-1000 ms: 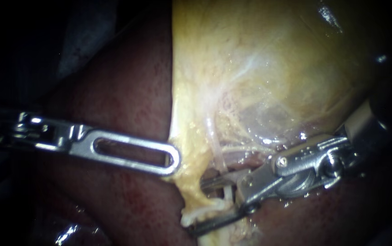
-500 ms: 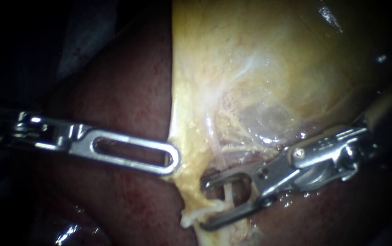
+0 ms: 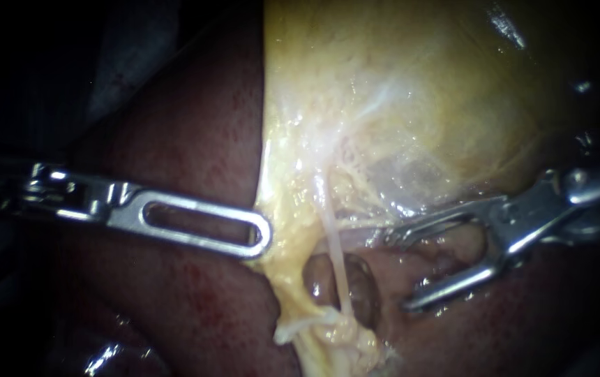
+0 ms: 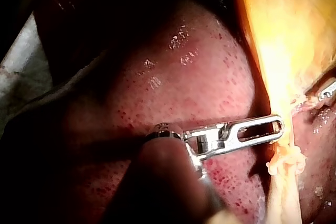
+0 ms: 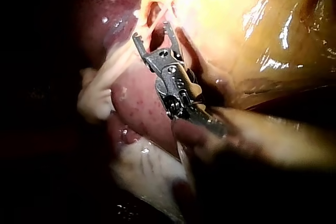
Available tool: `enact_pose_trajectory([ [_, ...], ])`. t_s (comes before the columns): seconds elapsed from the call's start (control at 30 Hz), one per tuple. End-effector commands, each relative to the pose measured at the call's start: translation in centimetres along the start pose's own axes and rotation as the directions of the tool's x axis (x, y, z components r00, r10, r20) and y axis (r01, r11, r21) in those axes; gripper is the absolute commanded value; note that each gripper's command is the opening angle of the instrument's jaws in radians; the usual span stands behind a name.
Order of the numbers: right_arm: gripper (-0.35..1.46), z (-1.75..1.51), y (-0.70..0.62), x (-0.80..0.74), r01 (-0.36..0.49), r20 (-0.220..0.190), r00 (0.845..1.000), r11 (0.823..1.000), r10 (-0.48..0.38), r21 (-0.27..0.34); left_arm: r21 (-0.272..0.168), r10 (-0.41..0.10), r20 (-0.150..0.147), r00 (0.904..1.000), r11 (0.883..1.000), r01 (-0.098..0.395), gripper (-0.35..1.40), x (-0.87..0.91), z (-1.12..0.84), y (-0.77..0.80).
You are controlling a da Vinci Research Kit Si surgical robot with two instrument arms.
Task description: Going back first clip left tube
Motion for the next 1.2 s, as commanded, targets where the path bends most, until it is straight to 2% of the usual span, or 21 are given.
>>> enact_pose_trajectory([
  [0.03, 0.45, -0.04, 0.00, 0.01, 0.001, -0.002, 1.000, 1.000, -0.001, -0.006, -0.001, 0.000, 0.001, 1.0000, 1.000, 0.000, -0.35, 0.00, 0.01, 0.00],
  [0.3, 0.44, -0.14, 0.01, 0.04, -0.004, -0.006, 1.000, 0.999, 0.003, -0.032, -0.004, 0.003, 0.005, 1.0000, 1.000, -0.003, -0.35, -0.01, 0.09, 0.08],
  [0.53, 0.44, -0.13, 0.01, 0.04, -0.003, -0.006, 1.000, 0.999, 0.003, -0.033, -0.011, 0.010, 0.010, 0.9999, 1.000, -0.010, -0.35, -0.08, 0.27, 0.29],
  [0.67, 0.44, -0.12, 0.01, 0.04, -0.003, -0.006, 1.000, 0.999, 0.003, -0.033, -0.014, 0.015, 0.009, 0.9998, 1.000, -0.015, -0.35, -0.13, 0.37, 0.46],
  [0.87, 0.44, -0.11, 0.00, 0.04, -0.003, -0.006, 1.000, 0.999, 0.003, -0.033, -0.018, 0.018, 0.012, 0.9998, 1.000, -0.018, -0.35, -0.23, 0.43, 0.65],
  [1.2, 0.44, -0.11, 0.00, 0.04, -0.003, -0.006, 1.000, 1.000, 0.003, -0.030, -0.018, 0.019, 0.013, 0.9997, 1.000, -0.018, -0.35, -0.24, 0.42, 0.67],
])
